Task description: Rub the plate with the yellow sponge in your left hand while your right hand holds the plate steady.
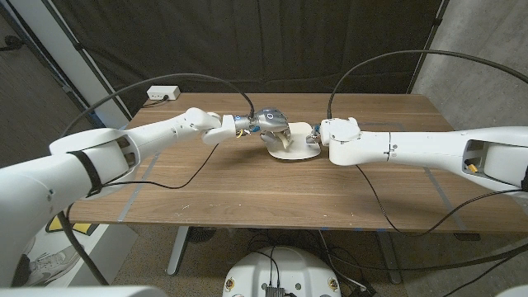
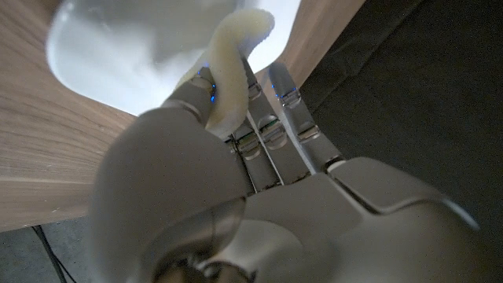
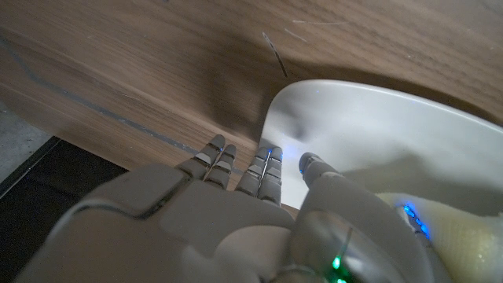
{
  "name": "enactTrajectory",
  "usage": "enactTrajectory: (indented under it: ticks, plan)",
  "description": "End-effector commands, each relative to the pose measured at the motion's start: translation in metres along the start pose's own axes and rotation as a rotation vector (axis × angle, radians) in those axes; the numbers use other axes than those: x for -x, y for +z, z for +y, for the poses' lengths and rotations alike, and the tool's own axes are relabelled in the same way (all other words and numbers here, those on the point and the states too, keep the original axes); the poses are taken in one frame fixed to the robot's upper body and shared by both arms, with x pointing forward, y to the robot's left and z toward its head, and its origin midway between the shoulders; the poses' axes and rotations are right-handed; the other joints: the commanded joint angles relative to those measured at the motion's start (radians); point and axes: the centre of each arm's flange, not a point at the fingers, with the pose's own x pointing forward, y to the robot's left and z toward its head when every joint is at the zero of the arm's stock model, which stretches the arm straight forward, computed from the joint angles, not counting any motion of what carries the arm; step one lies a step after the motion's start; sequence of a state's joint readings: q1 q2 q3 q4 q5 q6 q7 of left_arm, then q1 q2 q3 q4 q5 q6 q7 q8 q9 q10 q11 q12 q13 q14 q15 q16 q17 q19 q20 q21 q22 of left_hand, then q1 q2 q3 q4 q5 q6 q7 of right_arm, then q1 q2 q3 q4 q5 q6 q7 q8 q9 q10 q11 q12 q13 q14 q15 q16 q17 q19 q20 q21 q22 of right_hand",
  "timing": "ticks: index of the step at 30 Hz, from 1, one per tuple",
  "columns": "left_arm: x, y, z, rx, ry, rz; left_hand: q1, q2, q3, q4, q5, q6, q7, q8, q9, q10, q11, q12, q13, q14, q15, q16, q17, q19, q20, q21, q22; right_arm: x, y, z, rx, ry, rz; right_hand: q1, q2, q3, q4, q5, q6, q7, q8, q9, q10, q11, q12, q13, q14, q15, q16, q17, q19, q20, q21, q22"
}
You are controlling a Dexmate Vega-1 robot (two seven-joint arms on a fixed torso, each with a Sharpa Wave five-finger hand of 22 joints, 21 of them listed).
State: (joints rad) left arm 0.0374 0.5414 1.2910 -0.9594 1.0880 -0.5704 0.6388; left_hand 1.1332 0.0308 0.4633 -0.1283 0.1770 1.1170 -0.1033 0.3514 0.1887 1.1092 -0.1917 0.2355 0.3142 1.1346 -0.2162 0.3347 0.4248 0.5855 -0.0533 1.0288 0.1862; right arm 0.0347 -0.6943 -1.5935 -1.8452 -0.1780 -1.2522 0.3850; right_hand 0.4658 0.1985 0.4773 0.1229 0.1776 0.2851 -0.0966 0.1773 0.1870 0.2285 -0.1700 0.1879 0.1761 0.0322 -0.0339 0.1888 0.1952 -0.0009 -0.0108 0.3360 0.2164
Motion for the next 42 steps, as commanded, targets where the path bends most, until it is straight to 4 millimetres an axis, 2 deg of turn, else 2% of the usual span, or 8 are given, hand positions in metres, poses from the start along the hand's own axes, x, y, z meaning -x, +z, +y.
enactTrajectory:
  ticks: [1, 14, 18, 20, 24, 26, 30, 42]
  plan:
    - [0.023, -0.032, 0.036, -0.077, 0.143, 0.141, 0.009, 0.000, -0.001, 0.001, 0.005, 0.011, 0.002, 0.000, 0.006, 0.010, -0.002, 0.000, 0.002, 0.013, -0.021, 0.000, 0.004, -0.002, -0.115, 0.011, 0.002, 0.003, 0.001, -0.003, 0.004, -0.014, -0.005, -0.011, -0.002, 0.004, 0.008, -0.002, -0.002, -0.001, 0.004, -0.002, 0.001, 0.004, 0.005, 0.004, -0.007, -0.029, 0.006, 0.001, -0.010, -0.002, -0.004, 0.001]
    - [0.071, -0.049, 0.052, -0.153, 0.141, 0.264, 0.009, -0.001, -0.002, 0.001, 0.004, 0.017, 0.000, -0.001, 0.006, 0.015, -0.002, -0.001, 0.002, 0.017, -0.020, -0.002, 0.005, -0.001, -0.115, 0.015, 0.002, 0.009, 0.005, -0.005, 0.017, -0.035, -0.018, -0.011, -0.002, 0.005, 0.006, -0.001, -0.004, -0.001, 0.006, -0.002, 0.001, 0.005, 0.006, 0.004, -0.005, -0.032, 0.007, -0.001, -0.006, -0.003, -0.002, 0.001]
    - [0.089, -0.053, 0.054, -0.164, 0.129, 0.298, 0.009, -0.002, -0.003, 0.002, 0.004, 0.015, -0.002, -0.003, 0.006, 0.014, -0.002, -0.003, 0.001, 0.019, -0.020, -0.003, 0.006, 0.000, -0.115, 0.017, 0.001, 0.010, 0.005, -0.006, 0.014, -0.047, -0.026, -0.014, -0.002, 0.004, 0.007, -0.002, -0.017, 0.010, 0.003, -0.002, -0.012, 0.041, 0.004, 0.004, -0.003, -0.034, 0.008, -0.001, -0.005, -0.005, 0.000, 0.001]
    - [0.098, -0.054, 0.054, -0.166, 0.119, 0.316, 0.009, -0.003, -0.003, 0.001, 0.004, 0.017, -0.002, -0.002, 0.006, 0.015, -0.002, -0.002, 0.002, 0.019, -0.021, -0.003, 0.006, -0.001, -0.115, 0.017, 0.001, 0.012, 0.006, -0.007, 0.018, -0.052, -0.028, -0.016, -0.002, 0.004, 0.009, -0.002, -0.024, 0.011, 0.001, -0.001, -0.019, 0.046, 0.002, 0.004, -0.003, -0.034, 0.009, -0.001, -0.004, -0.004, 0.000, 0.001]
    - [0.113, -0.055, 0.050, -0.158, 0.096, 0.341, 0.009, -0.003, -0.003, 0.001, 0.004, 0.016, -0.001, -0.004, 0.006, 0.015, -0.002, -0.003, 0.002, 0.020, -0.021, -0.004, 0.007, -0.001, -0.115, 0.018, 0.001, 0.013, 0.007, -0.009, 0.029, -0.062, -0.031, -0.020, -0.004, 0.002, 0.010, -0.003, -0.036, -0.012, 0.000, -0.001, -0.032, 0.053, 0.000, 0.004, -0.004, -0.032, 0.009, -0.002, -0.001, -0.002, 0.002, 0.001]
    - [0.119, -0.054, 0.047, -0.145, 0.082, 0.350, 0.009, -0.003, -0.003, 0.002, 0.004, 0.015, -0.001, -0.005, 0.006, 0.015, -0.002, -0.004, 0.002, 0.020, -0.020, -0.005, 0.007, -0.001, -0.115, 0.019, 0.001, 0.014, 0.008, -0.011, 0.036, -0.072, -0.034, -0.022, -0.009, 0.000, 0.005, -0.003, -0.033, -0.062, 0.005, -0.001, -0.037, 0.059, 0.002, 0.005, -0.004, -0.029, 0.008, -0.004, -0.001, 0.001, 0.003, 0.001]
    - [0.127, -0.050, 0.039, -0.119, 0.062, 0.355, 0.009, -0.003, -0.003, 0.002, 0.004, 0.016, -0.003, -0.005, 0.006, 0.016, -0.002, -0.004, 0.003, 0.021, -0.020, -0.005, 0.008, -0.001, -0.116, 0.020, 0.001, 0.017, 0.007, -0.014, 0.030, -0.100, -0.048, -0.032, -0.022, -0.013, 0.003, -0.006, -0.039, -0.111, 0.004, -0.001, -0.054, 0.051, 0.001, 0.005, -0.006, -0.023, 0.007, -0.006, 0.001, 0.007, 0.005, 0.000]
    - [0.142, -0.034, 0.023, -0.056, 0.020, 0.368, 0.009, -0.002, -0.003, 0.003, 0.003, 0.017, 0.001, -0.007, 0.006, 0.017, -0.002, -0.005, 0.003, 0.021, -0.020, -0.008, 0.009, -0.001, -0.116, 0.023, 0.001, 0.025, 0.004, -0.023, -0.007, -0.190, -0.076, -0.047, -0.026, -0.040, -0.017, -0.004, -0.198, -0.124, -0.013, -0.001, -0.145, 0.058, -0.005, 0.006, -0.015, -0.009, 0.003, -0.009, 0.001, 0.023, 0.006, -0.003]
